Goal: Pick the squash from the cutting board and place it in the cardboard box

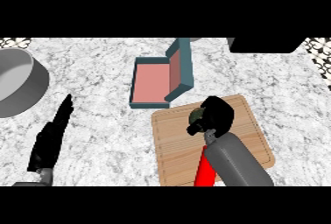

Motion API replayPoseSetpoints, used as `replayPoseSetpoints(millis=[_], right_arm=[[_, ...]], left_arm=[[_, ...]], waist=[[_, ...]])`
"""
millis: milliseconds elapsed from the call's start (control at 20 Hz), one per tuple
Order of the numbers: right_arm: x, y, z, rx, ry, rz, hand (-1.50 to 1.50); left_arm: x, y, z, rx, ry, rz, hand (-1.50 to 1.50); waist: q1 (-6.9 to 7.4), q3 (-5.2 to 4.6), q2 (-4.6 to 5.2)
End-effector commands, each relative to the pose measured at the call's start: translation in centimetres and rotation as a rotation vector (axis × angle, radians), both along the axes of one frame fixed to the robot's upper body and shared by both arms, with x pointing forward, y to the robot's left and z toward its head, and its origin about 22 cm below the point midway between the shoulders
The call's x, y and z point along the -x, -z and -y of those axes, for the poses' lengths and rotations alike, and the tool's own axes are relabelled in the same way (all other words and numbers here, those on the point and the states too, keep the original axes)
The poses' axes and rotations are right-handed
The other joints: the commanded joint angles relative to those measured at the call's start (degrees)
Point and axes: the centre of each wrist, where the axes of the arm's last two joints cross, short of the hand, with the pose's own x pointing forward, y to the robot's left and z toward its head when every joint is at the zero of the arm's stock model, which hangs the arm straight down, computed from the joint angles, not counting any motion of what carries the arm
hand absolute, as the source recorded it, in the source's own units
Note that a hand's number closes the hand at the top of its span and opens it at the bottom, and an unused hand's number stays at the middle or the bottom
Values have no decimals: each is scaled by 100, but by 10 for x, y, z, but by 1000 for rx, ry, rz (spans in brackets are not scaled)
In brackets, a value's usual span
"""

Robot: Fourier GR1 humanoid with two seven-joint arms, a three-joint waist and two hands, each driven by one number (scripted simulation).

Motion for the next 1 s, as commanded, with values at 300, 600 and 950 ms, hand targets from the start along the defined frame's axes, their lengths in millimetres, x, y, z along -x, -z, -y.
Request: replayPoseSetpoints(millis=[300,600,950], right_arm=[[85,3,0,165,113,-41,150],[109,-35,-7,275,140,37,150],[136,-111,-17,74,38,400,150]], left_arm=[[10,1,-10,-4,-24,-18,0],[3,3,-18,-5,-25,-10,0],[-3,-7,-12,1,-4,-11,0]], waist=[[-169,-8,-43],[-140,-11,-23],[-56,-5,-9]])
